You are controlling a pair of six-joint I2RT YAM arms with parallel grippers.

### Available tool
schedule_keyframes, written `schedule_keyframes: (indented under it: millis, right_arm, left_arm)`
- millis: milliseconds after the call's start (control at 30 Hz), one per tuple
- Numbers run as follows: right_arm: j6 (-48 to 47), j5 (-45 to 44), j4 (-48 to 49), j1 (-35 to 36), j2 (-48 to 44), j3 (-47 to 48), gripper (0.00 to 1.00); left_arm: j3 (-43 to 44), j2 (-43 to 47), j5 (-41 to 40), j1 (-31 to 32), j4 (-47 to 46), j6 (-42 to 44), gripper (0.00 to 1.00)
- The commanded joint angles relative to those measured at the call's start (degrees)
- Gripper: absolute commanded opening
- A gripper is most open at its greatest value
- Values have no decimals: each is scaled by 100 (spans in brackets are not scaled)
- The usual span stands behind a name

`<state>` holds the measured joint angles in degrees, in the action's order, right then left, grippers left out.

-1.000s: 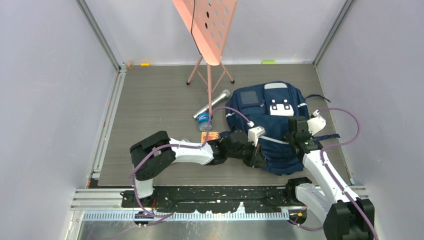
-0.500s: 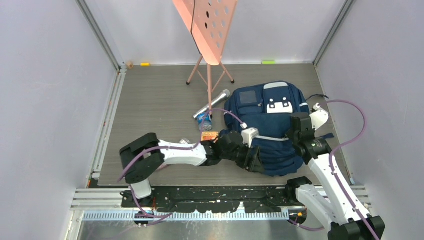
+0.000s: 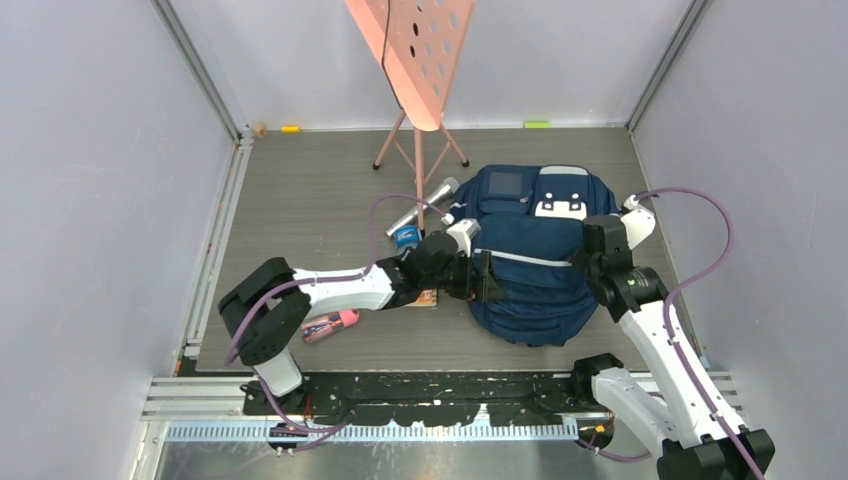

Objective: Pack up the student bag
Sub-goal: Zip the student bag at the center of the board.

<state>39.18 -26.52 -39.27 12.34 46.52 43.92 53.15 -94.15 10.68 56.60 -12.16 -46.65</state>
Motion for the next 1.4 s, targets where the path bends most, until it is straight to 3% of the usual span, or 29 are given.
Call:
schedule_keyframes:
  millis: [0,200,433,667,867,967,1167,1367]
  right_arm:
    - [232,183,364,38,-202,95,1]
    - [637,338,321,260,-363,-270,0]
    - [641,38,270,466,-382,-296,1]
    - [399,-261,384,471,-178,-99,1]
    - [252,-281,400,471,-72,165,1]
    - [234,-248,402,471,-75,222,1]
    - [222,-180,395,471,-48,260,1]
    - [142,-207,360,467,-62,300,1]
  left_arm:
    - [447,-466,-196,-289,-663,566,78]
    - [1083,-1009,198,-589,-780,1665,69]
    - [1951,-1453,592,-647,-31,2920,68]
    - [765,-378,793,-784,-133,3856,94]
    - [74,261,1531,-1261,68,4400,99]
    - [-107,416,1964,-1538,111,4584,95]
    - [99,-38,2161,-1691,340,4952,65]
    - [223,-562,2317,-1693,-72,4826,56]
